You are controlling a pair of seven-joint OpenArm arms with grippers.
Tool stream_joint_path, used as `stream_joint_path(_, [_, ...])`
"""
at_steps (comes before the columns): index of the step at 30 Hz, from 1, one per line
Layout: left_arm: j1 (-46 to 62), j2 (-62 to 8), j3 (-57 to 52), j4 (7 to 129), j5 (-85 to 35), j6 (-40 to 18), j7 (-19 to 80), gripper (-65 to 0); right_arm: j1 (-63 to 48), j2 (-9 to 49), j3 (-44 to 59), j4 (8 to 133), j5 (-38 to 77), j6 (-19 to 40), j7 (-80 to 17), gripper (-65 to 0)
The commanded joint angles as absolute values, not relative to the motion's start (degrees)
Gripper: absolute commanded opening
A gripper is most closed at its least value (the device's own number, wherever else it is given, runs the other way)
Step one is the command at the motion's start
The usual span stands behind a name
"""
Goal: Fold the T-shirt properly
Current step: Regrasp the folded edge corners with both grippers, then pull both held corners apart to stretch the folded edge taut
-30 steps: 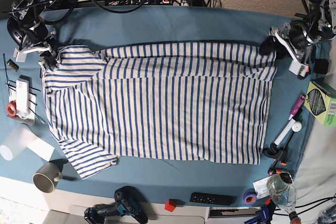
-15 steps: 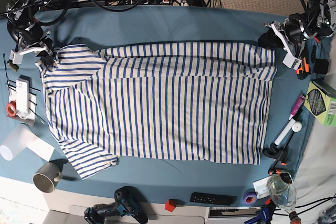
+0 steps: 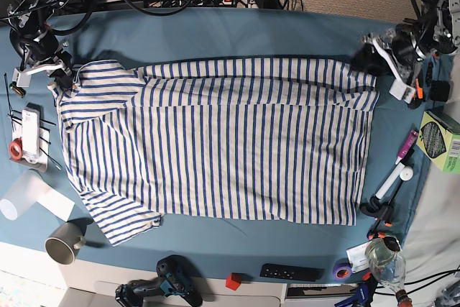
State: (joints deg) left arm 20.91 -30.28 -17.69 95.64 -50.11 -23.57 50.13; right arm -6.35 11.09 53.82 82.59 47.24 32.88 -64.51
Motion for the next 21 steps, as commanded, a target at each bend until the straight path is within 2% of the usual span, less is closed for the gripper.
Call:
stream_joint_path(1, [21.2,-31.4,-17.9,95.6,-47.4,-22.2,51.5,-35.0,-6.0,12.2,54.0,83.6,48.6,33.4,-63.5,-65.0])
stream_joint_path(6, [21.1,-31.4,-17.9,95.6,-44.2,-19.9,51.0,-35.1,-6.0,12.2,54.0,83.6,48.6,33.4,-63.5,-65.0])
stream_joint_path(14, [21.1,-31.4,-17.9,95.6,-45.8,-21.3,51.1,-36.2,-6.0,12.2,54.0,83.6,48.6,33.4,-63.5,-65.0])
stream_joint_path(16, [21.1,-31.4,-17.9,95.6,-46.3,-21.7,51.1,-43.1,-6.0,12.2,54.0,83.6,48.6,33.4,-63.5,-65.0])
stream_joint_path(19, [21.1,-31.4,-17.9,95.6,-46.3,-22.0,51.0,-62.6,-6.0,12.2,54.0,83.6,48.6,33.4,-63.6,-65.0])
stream_joint_path(21, [21.1,-31.4,-17.9,95.6,-46.3,-23.0,51.0,-65.0,-6.0,12.2,54.0,83.6,48.7,33.4,-63.6,-65.0])
